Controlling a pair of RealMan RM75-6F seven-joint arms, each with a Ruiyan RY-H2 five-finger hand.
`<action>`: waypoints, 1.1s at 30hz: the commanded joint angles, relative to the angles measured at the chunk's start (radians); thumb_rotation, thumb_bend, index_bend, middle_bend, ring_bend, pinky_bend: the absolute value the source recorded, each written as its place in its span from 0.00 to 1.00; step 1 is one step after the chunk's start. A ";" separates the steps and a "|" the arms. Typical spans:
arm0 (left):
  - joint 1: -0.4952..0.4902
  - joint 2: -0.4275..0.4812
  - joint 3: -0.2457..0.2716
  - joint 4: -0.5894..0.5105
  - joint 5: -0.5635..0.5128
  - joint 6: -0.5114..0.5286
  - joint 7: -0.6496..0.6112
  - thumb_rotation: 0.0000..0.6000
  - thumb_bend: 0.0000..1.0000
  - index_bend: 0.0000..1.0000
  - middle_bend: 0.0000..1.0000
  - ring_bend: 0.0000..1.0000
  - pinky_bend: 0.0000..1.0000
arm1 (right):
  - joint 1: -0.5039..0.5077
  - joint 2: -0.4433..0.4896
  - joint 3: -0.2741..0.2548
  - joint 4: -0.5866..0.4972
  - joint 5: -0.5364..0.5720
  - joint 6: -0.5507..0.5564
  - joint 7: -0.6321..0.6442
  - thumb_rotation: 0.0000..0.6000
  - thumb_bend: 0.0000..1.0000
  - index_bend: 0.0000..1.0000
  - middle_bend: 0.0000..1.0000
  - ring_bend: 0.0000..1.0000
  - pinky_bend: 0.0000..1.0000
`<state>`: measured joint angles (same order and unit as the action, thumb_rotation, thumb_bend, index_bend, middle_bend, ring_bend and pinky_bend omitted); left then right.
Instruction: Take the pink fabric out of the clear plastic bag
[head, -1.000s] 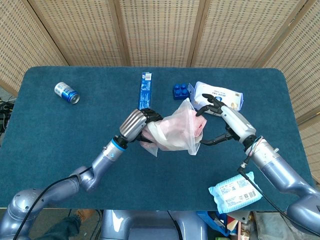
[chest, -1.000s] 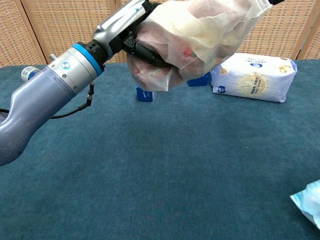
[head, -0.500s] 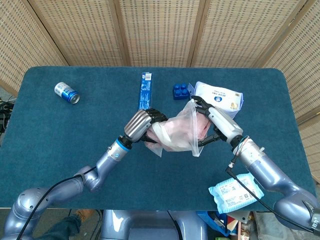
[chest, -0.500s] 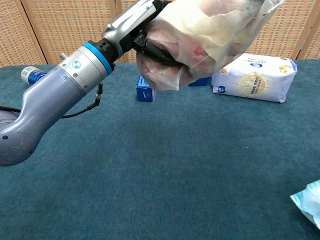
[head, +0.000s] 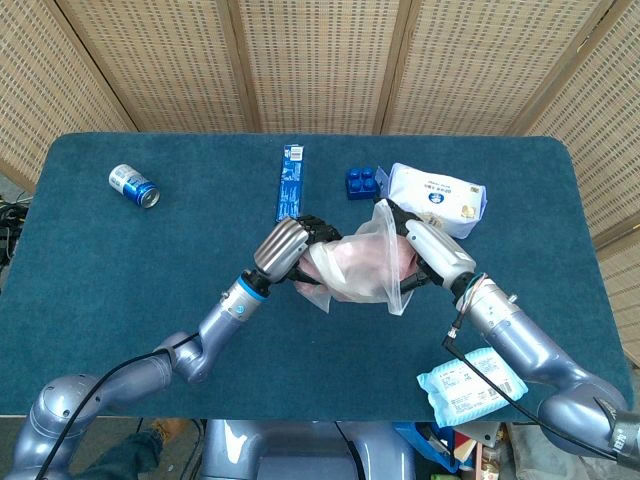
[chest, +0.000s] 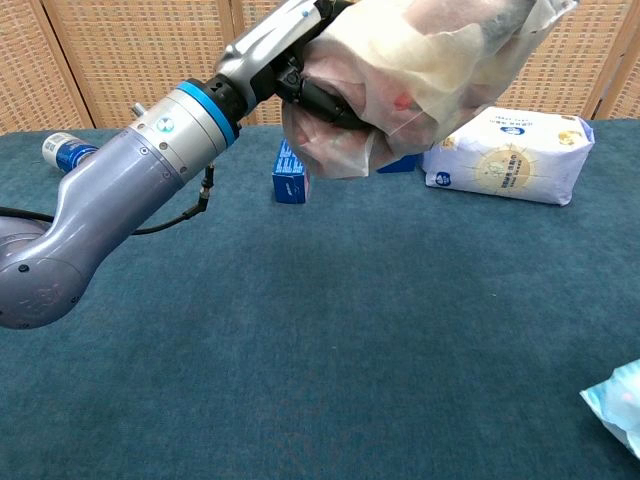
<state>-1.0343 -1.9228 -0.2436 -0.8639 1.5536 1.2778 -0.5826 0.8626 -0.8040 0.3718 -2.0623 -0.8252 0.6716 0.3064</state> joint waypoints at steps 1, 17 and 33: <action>-0.002 -0.001 -0.001 -0.002 -0.003 -0.003 0.001 1.00 0.36 0.60 0.62 0.52 0.49 | -0.002 0.000 -0.002 0.002 -0.013 -0.001 -0.008 1.00 0.00 0.22 0.00 0.00 0.00; -0.011 -0.006 -0.006 -0.017 -0.011 -0.008 0.015 1.00 0.37 0.60 0.62 0.52 0.49 | 0.037 -0.056 -0.065 -0.019 0.058 0.150 -0.249 1.00 0.00 0.18 0.00 0.00 0.00; -0.016 -0.008 -0.021 -0.032 -0.027 -0.013 0.022 1.00 0.37 0.60 0.62 0.52 0.49 | 0.053 -0.129 -0.064 -0.017 0.082 0.214 -0.311 1.00 0.00 0.36 0.00 0.00 0.00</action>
<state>-1.0500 -1.9311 -0.2644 -0.8961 1.5271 1.2653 -0.5605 0.9119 -0.9216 0.3075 -2.0823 -0.7474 0.8756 0.0047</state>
